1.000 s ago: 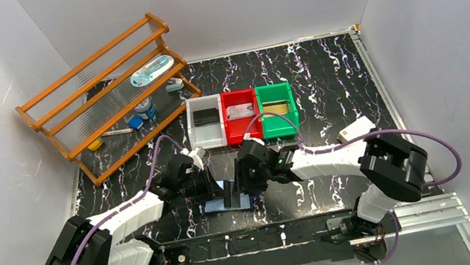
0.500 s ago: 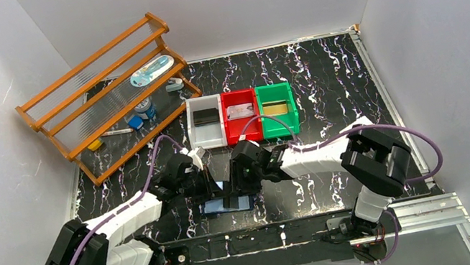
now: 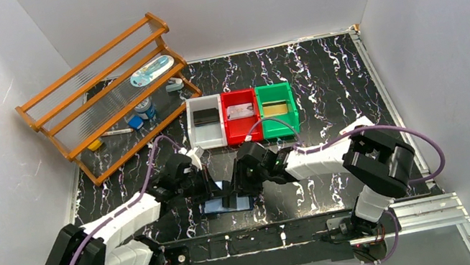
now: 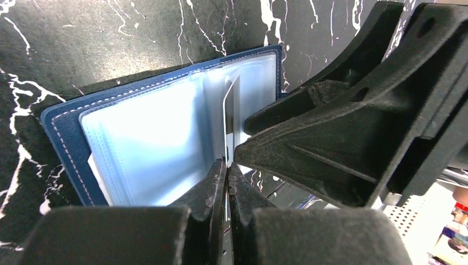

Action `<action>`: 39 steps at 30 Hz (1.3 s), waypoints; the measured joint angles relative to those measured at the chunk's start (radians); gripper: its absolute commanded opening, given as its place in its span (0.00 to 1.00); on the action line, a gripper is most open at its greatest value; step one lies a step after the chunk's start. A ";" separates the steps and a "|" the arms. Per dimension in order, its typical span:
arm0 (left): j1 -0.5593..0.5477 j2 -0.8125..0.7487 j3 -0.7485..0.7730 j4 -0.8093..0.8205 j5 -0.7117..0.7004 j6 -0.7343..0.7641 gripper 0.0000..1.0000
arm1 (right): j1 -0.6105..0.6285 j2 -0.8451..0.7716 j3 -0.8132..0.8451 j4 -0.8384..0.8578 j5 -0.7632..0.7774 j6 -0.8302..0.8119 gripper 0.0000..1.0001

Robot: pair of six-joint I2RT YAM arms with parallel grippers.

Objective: Take the credit cards out of the card holder

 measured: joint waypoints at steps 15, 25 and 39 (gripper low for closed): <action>-0.002 -0.061 0.019 -0.079 -0.040 0.024 0.18 | -0.006 -0.012 -0.004 -0.015 0.008 -0.004 0.49; -0.002 -0.005 0.024 -0.067 0.015 0.040 0.03 | -0.007 -0.012 -0.005 -0.013 0.008 -0.003 0.49; -0.003 -0.103 0.067 -0.174 -0.105 0.056 0.00 | -0.021 -0.059 -0.013 -0.070 0.020 -0.053 0.51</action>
